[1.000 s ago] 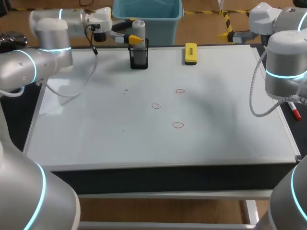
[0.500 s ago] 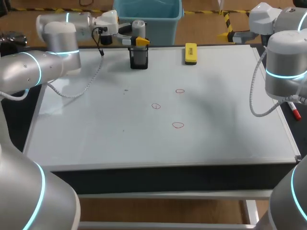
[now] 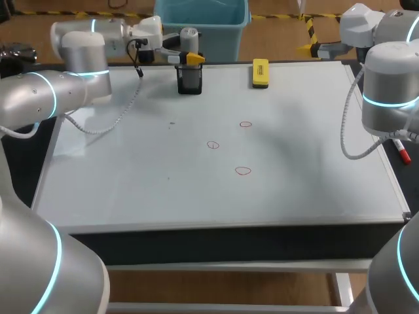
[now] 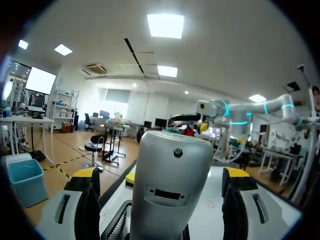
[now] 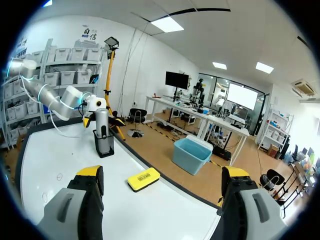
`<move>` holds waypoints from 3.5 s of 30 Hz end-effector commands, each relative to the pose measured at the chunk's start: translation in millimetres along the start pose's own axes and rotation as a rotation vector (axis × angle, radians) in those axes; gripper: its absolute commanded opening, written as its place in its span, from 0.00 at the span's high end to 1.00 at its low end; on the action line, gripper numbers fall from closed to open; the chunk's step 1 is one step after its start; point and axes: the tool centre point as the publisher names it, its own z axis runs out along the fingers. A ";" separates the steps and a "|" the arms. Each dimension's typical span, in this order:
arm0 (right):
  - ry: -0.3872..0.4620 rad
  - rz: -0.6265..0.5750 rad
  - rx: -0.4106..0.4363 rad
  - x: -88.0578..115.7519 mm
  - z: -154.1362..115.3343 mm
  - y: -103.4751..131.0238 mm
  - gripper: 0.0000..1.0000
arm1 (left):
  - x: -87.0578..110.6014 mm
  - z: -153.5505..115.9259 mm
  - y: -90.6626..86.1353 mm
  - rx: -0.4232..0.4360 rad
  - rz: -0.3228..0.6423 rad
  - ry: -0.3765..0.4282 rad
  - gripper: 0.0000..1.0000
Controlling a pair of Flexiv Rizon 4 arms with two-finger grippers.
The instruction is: Pick up the inspection probe, press it on each red-marked spot on the whiteboard one by one, put down the probe, pick up the eraser, and wipe off all the red marks.
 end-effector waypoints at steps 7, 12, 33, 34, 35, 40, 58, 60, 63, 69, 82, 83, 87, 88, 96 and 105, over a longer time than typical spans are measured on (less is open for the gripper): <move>0.001 0.000 0.001 -0.4 0.2 -0.1 0.00 | -0.4 -0.4 2.2 -0.002 0.000 0.006 1.00; 0.001 0.000 0.001 -0.4 0.2 -0.1 0.00 | 1.5 -4.3 1.9 -0.001 0.006 0.010 1.00; 0.001 0.000 0.001 -0.4 0.2 -0.1 0.00 | 17.1 -12.8 -36.0 -0.018 0.067 0.026 1.00; 0.001 0.000 0.001 -0.4 0.2 -0.1 0.00 | 17.9 -13.3 -39.0 -0.019 0.069 0.026 1.00; 0.001 0.000 0.001 -0.4 0.2 -0.1 0.00 | 18.3 -13.5 -42.0 -0.023 0.068 0.025 1.00; 0.001 0.000 0.001 -0.4 0.2 -0.1 0.00 | 23.3 -15.0 -60.9 -0.019 0.082 0.021 1.00; 0.001 0.000 0.001 -0.4 0.2 -0.1 0.00 | 49.4 -36.7 -125.5 -0.045 0.121 -0.023 1.00; 0.001 0.000 0.001 -0.4 0.2 -0.1 0.00 | 52.4 -43.6 -128.1 -0.052 0.131 -0.041 1.00; 0.001 0.000 0.001 -0.4 0.2 -0.1 0.00 | 56.3 -54.8 -130.0 -0.063 0.142 -0.067 1.00; 0.001 0.000 0.001 -0.4 0.2 -0.1 0.00 | 62.7 -79.4 -127.0 -0.059 0.173 -0.097 1.00; 0.001 0.000 0.001 -0.4 0.2 -0.1 0.00 | 73.5 -128.0 -101.1 0.001 0.168 -0.199 1.00; 0.001 0.000 0.001 -0.4 0.2 -0.1 0.00 | 73.5 -131.2 -98.5 -0.005 0.166 -0.212 1.00; 0.001 0.000 0.001 -0.4 0.2 -0.1 0.00 | 73.7 -142.5 -87.4 -0.006 0.161 -0.226 1.00; 0.001 0.000 0.001 -0.4 0.2 -0.1 0.00 | 73.2 -145.2 -84.4 -0.004 0.161 -0.229 1.00; 0.001 0.000 0.001 -0.4 0.2 -0.1 0.00 | 71.2 -161.0 -61.9 0.009 0.178 -0.231 1.00; 0.001 0.000 0.001 -0.4 0.2 -0.1 0.00 | 61.7 -168.5 -47.9 -0.001 0.175 -0.250 1.00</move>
